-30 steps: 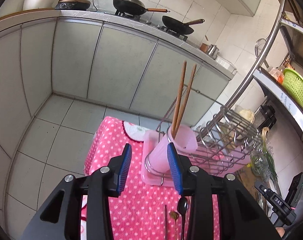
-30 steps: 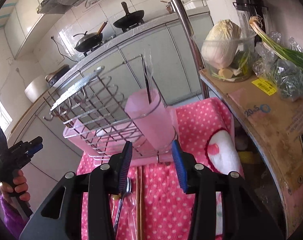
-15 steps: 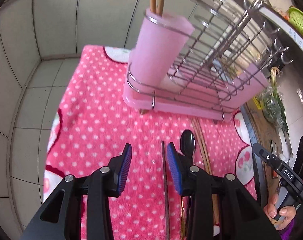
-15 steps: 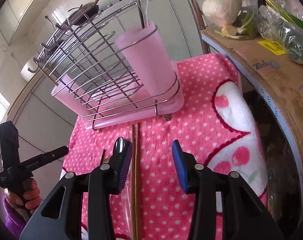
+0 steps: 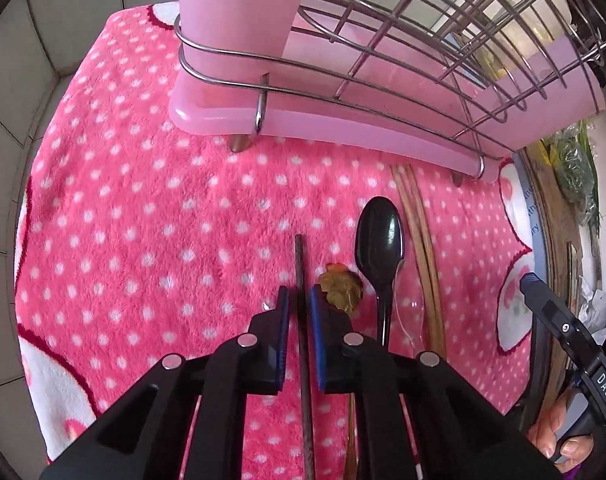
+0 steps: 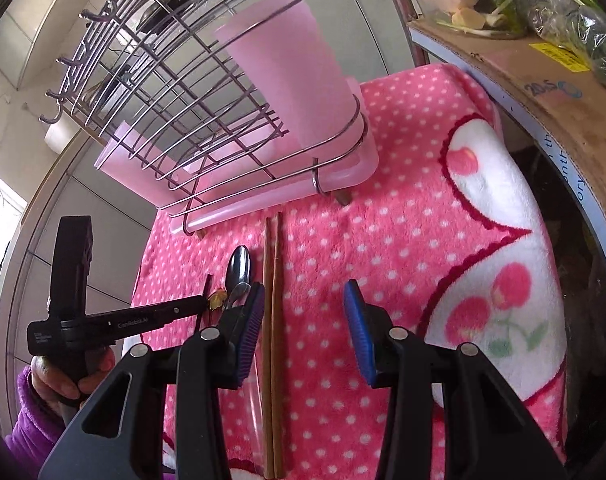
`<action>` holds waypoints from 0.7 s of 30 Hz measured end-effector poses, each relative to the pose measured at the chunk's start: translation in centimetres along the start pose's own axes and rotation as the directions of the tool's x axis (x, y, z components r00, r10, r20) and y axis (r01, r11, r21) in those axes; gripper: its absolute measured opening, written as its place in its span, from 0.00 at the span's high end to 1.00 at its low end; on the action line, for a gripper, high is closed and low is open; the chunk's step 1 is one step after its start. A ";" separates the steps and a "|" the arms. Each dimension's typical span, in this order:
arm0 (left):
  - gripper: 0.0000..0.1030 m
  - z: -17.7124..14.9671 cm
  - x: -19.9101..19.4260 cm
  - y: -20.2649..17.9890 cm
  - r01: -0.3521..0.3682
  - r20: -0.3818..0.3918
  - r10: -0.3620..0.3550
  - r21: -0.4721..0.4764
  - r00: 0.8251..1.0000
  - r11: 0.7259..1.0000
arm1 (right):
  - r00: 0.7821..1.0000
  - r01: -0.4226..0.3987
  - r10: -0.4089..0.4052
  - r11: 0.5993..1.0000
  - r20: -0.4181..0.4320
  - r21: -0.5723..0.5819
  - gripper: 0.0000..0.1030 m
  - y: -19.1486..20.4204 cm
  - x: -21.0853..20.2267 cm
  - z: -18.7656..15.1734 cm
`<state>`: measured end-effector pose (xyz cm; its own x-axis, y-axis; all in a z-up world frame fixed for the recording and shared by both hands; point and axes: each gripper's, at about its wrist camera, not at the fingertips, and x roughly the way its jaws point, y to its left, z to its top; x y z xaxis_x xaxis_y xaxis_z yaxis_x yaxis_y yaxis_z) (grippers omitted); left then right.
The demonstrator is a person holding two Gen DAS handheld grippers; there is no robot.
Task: Organize utensils
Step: 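Grasp a dark chopstick with the left tool while the right tool grasps a wooden chopstick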
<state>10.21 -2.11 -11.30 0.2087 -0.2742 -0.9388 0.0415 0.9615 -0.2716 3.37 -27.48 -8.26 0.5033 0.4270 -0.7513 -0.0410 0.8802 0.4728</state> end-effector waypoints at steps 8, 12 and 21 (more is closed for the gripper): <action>0.96 -0.5 0.0 -0.8 -0.031 0.044 0.031 0.010 0.999 0.999 | 0.999 0.004 -0.005 0.999 -0.035 -0.035 0.59 1.2 1.5 0.4; 0.96 -1.4 -1.8 1.3 -0.020 0.084 0.020 -0.006 0.996 1.000 | 0.998 0.037 -0.039 0.999 -0.055 -0.034 0.66 1.6 3.2 1.3; 0.96 -2.0 -2.7 4.3 0.029 0.089 -0.025 -0.043 0.996 0.999 | 0.978 0.123 -0.136 0.988 -0.156 -0.088 0.83 3.5 8.9 2.8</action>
<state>7.85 2.72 -10.38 0.2938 -0.2952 -0.9092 0.0055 0.9516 -0.3072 10.14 -21.20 -11.97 0.3632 0.3302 -0.8712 -0.0546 0.9410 0.3339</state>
